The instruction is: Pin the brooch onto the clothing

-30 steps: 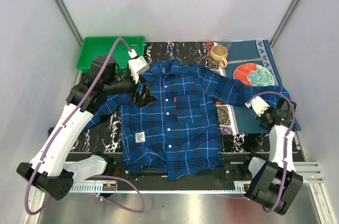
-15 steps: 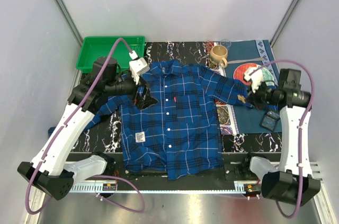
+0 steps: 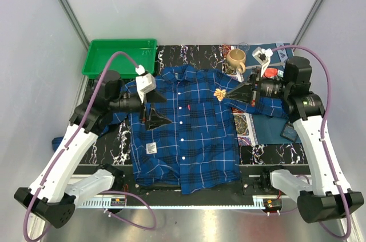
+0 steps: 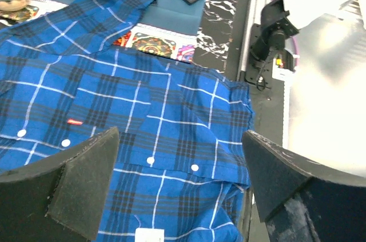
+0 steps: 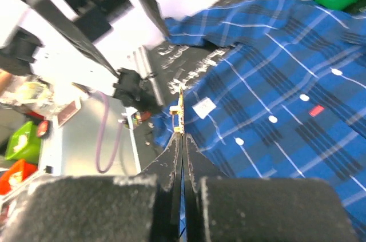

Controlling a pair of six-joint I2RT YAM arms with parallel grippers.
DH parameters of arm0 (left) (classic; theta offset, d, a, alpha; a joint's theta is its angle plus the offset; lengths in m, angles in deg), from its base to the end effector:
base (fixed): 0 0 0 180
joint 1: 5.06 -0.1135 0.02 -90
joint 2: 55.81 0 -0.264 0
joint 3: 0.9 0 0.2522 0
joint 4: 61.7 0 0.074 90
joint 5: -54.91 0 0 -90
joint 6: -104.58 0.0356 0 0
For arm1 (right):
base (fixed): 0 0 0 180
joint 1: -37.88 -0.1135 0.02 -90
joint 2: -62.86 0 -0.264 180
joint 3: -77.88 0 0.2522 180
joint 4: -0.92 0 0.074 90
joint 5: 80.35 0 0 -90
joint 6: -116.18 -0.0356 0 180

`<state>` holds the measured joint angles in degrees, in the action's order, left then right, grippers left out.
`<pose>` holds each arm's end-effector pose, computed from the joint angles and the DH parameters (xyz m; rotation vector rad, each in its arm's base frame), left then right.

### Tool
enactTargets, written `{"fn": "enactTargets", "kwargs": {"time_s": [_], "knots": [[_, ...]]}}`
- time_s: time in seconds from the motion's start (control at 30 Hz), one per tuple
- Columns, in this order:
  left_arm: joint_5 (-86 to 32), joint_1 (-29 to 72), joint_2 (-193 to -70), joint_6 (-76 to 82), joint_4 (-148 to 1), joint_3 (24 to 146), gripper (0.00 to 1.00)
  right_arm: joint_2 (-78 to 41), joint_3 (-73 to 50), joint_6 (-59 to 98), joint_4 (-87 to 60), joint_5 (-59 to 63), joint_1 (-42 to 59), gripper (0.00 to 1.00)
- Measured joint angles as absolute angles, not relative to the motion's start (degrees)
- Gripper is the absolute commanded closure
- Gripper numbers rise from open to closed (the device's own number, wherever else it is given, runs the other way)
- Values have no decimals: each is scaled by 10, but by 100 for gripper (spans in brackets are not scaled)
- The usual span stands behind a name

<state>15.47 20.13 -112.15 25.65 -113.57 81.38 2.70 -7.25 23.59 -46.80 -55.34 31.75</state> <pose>0.1578 -0.1046 0.4013 1.1315 1.6406 -1.0428 0.1948 0.0534 0.4145 -0.7954 1.7272 1.2006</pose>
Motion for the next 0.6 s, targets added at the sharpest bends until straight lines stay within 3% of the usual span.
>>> {"fn": "enactTargets", "kwargs": {"time_s": [0.13,0.23,0.6], "knots": [[193,202,-1103,217,-1057,757,13,34,-55,119,-368,-564,260,100],[208,202,-1106,209,-1026,747,13,35,-61,133,-374,-537,216,100],[224,201,-1052,99,-968,686,13,123,-90,558,-451,-306,93,100]]}}
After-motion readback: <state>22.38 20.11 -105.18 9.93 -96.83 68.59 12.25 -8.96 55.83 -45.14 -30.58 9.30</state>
